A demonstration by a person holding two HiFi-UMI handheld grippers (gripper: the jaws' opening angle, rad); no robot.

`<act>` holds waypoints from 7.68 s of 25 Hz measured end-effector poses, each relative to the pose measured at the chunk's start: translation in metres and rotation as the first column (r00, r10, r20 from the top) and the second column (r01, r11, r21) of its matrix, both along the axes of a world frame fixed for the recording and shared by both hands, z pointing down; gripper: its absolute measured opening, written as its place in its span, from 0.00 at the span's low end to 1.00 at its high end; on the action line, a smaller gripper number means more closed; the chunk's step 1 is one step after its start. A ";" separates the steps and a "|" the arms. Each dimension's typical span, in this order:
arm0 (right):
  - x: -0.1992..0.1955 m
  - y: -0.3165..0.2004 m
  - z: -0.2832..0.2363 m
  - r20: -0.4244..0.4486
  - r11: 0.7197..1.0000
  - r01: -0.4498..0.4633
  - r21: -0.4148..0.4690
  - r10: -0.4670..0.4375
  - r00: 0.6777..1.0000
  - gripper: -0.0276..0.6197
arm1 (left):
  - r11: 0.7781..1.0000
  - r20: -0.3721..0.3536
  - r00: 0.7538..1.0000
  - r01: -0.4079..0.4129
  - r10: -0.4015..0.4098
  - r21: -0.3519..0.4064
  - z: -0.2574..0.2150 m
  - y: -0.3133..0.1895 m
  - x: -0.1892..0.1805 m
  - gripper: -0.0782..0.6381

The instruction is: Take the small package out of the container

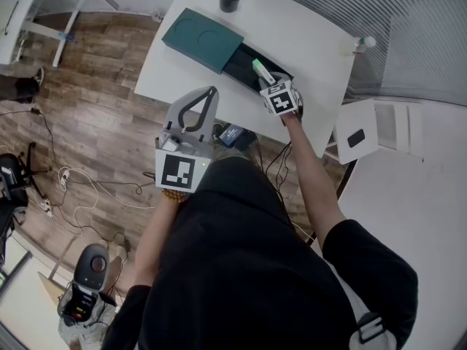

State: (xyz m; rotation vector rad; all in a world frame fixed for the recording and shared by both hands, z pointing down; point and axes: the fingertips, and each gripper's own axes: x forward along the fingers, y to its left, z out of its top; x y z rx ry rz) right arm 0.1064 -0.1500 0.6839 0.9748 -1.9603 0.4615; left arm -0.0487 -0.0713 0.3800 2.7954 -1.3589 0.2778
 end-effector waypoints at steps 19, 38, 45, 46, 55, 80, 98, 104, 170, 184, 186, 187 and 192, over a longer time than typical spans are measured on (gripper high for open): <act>-0.007 -0.007 -0.032 0.042 0.998 0.001 0.063 -0.003 0.999 0.19 | 1.000 -0.006 1.000 -0.025 0.025 -0.011 0.001 -0.002 0.012 0.11; -0.012 -0.008 -0.061 0.076 0.993 -0.002 0.120 -0.007 0.997 0.19 | 0.998 -0.018 0.998 -0.055 0.055 0.003 -0.003 0.000 0.023 0.11; -0.009 -0.003 -0.068 0.081 0.990 0.000 0.144 -0.012 0.997 0.19 | 0.997 -0.022 0.997 -0.080 0.080 0.017 -0.004 0.001 0.031 0.11; -0.007 -0.002 -0.071 0.083 0.989 -0.004 0.148 -0.008 0.997 0.19 | 0.996 -0.023 0.996 -0.083 0.083 0.021 -0.005 0.001 0.032 0.11; -0.001 -0.003 -0.079 0.092 0.986 -0.030 0.166 0.014 0.996 0.19 | 0.995 -0.033 0.995 -0.095 0.096 0.014 -0.003 -0.001 0.037 0.11; 0.004 -0.005 -0.104 0.115 0.970 -0.066 0.232 0.040 0.993 0.19 | 0.993 -0.039 0.992 -0.118 0.118 0.017 -0.004 -0.003 0.039 0.11; -0.007 0.000 -0.141 0.100 0.943 -0.026 0.332 -0.008 0.995 0.19 | 0.993 -0.040 0.992 -0.118 0.119 0.021 -0.006 -0.004 0.037 0.11; -0.011 -0.001 -0.152 0.113 0.934 -0.029 0.356 -0.012 0.994 0.18 | 0.993 -0.036 0.992 -0.120 0.121 0.022 -0.005 -0.007 0.037 0.11; -0.035 0.040 -0.401 0.408 0.586 -0.236 0.775 -0.178 0.896 0.18 | 0.977 -0.062 0.985 -0.150 0.161 0.149 -0.051 -0.022 0.064 0.11; -0.043 0.068 -0.393 0.384 0.581 -0.231 0.780 -0.154 0.910 0.18 | 0.963 -0.088 0.981 -0.149 0.172 0.224 -0.067 -0.013 0.077 0.11; -0.044 0.071 -0.386 0.379 0.597 -0.225 0.770 -0.145 0.914 0.18 | 0.963 -0.088 0.980 -0.156 0.178 0.221 -0.065 -0.012 0.078 0.11; -0.045 0.072 -0.382 0.376 0.603 -0.222 0.766 -0.140 0.916 0.18 | 0.963 -0.087 0.980 -0.159 0.181 0.216 -0.063 -0.012 0.079 0.11; -0.044 0.076 -0.366 0.378 0.627 -0.229 0.744 -0.113 0.919 0.18 | 0.967 -0.086 0.977 -0.176 0.194 0.183 -0.053 -0.007 0.080 0.11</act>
